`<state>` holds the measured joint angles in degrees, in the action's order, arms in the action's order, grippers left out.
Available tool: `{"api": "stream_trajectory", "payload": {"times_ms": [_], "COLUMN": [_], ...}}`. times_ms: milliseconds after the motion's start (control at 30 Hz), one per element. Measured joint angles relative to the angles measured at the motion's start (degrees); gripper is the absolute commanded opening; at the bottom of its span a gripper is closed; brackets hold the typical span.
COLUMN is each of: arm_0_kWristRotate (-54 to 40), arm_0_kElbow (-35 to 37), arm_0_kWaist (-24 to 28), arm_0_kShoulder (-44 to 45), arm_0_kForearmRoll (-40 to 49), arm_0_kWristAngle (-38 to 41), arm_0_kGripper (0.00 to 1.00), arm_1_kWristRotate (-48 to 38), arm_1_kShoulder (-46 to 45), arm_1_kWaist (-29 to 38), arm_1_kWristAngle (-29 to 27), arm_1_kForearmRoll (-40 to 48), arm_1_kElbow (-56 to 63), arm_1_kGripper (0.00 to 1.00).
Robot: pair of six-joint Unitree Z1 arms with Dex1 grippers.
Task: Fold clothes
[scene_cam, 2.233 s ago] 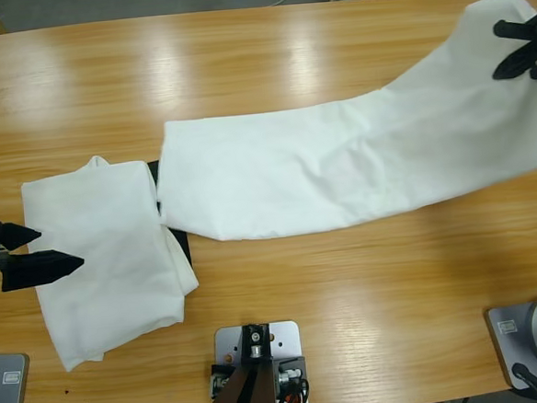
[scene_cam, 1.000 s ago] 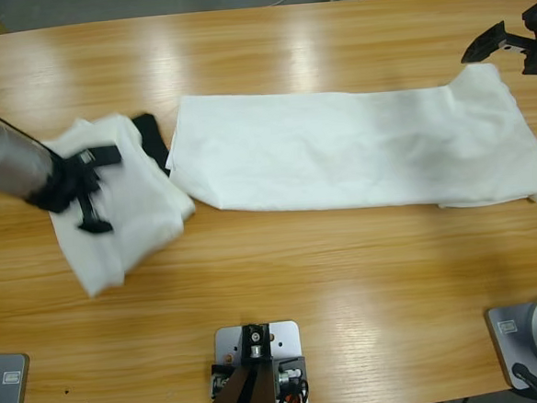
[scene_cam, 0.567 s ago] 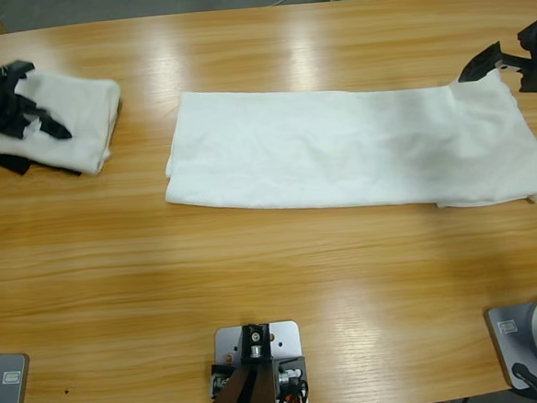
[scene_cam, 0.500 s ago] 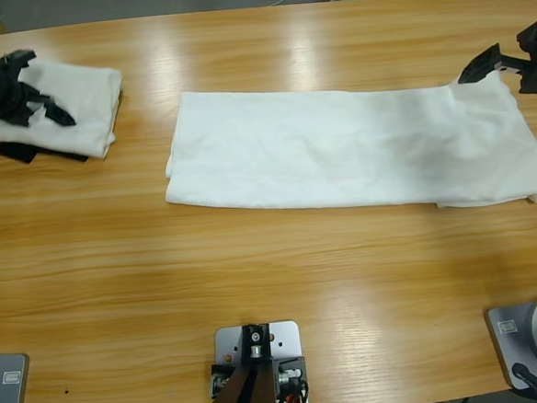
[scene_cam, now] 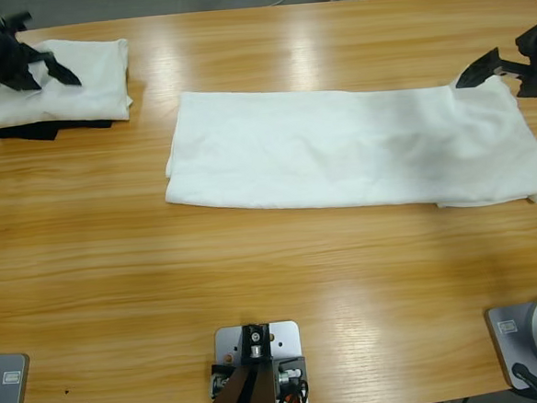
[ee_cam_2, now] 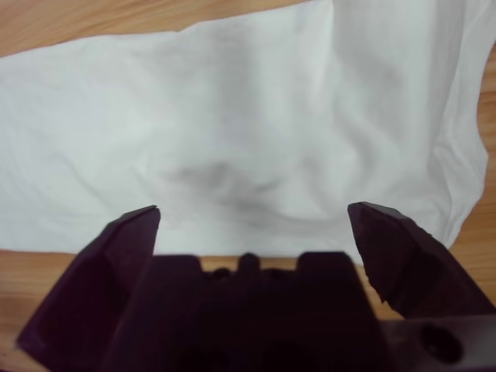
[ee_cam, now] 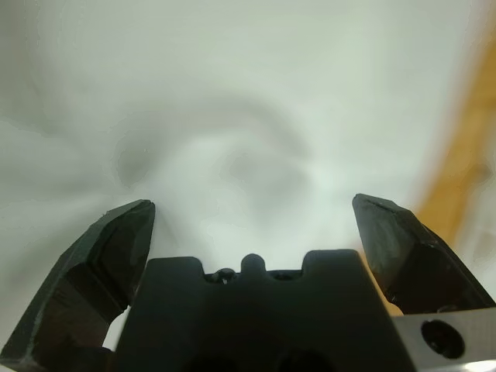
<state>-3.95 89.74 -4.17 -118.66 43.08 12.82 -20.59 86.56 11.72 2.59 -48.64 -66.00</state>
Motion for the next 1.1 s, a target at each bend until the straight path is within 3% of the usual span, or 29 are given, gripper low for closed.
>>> {"api": "stream_trajectory", "payload": {"times_ms": [100, 200, 400, 500, 600, 733, 900, 1100], "arm_0_kWristRotate": [0.46, -1.17, -26.17, -36.5, -47.14, -55.58, -57.31, -57.35], "arm_0_kElbow": [-1.25, -2.42, -2.95, -3.02, -2.47, 3.57, 11.16, 11.84], "arm_0_kWaist": [-3.19, -9.76, -26.54, -31.47, -33.1, -33.53, -35.06, -37.07], "arm_0_kShoulder": [8.68, 15.37, 15.28, 10.16, 4.89, -0.64, -5.98, -10.07], "arm_0_kForearmRoll": [0.48, 0.84, 7.24, 8.8, 9.22, 9.81, 11.3, 11.9], "arm_0_kWristAngle": [6.17, 8.74, 4.49, -0.91, -5.11, -7.07, -7.41, -7.41], "arm_0_kGripper": [0.996, 0.991, 0.991, 0.987, 0.977, 0.977, 0.977, 0.899], "arm_1_kWristRotate": [-0.01, -0.34, -1.0, -1.01, -1.01, -1.17, -1.75, -1.85], "arm_1_kShoulder": [-1.76, -3.79, -7.75, -9.69, -10.51, -10.5, -9.51, -7.86], "arm_1_kWaist": [0.48, 0.83, 1.31, 1.42, 1.44, 1.48, 1.49, 1.49], "arm_1_kWristAngle": [0.04, 0.75, 2.95, 3.33, 3.94, 5.04, 5.54, 5.87], "arm_1_kForearmRoll": [0.07, 1.03, 3.43, 3.57, 3.78, 5.17, 7.21, 8.91], "arm_1_kElbow": [1.44, 3.77, 8.86, 10.86, 12.15, 13.1, 13.46, 13.51], "arm_1_kGripper": [1.0, 1.0, 1.0, 1.0, 1.0, 1.0, 1.0, 1.0]}}
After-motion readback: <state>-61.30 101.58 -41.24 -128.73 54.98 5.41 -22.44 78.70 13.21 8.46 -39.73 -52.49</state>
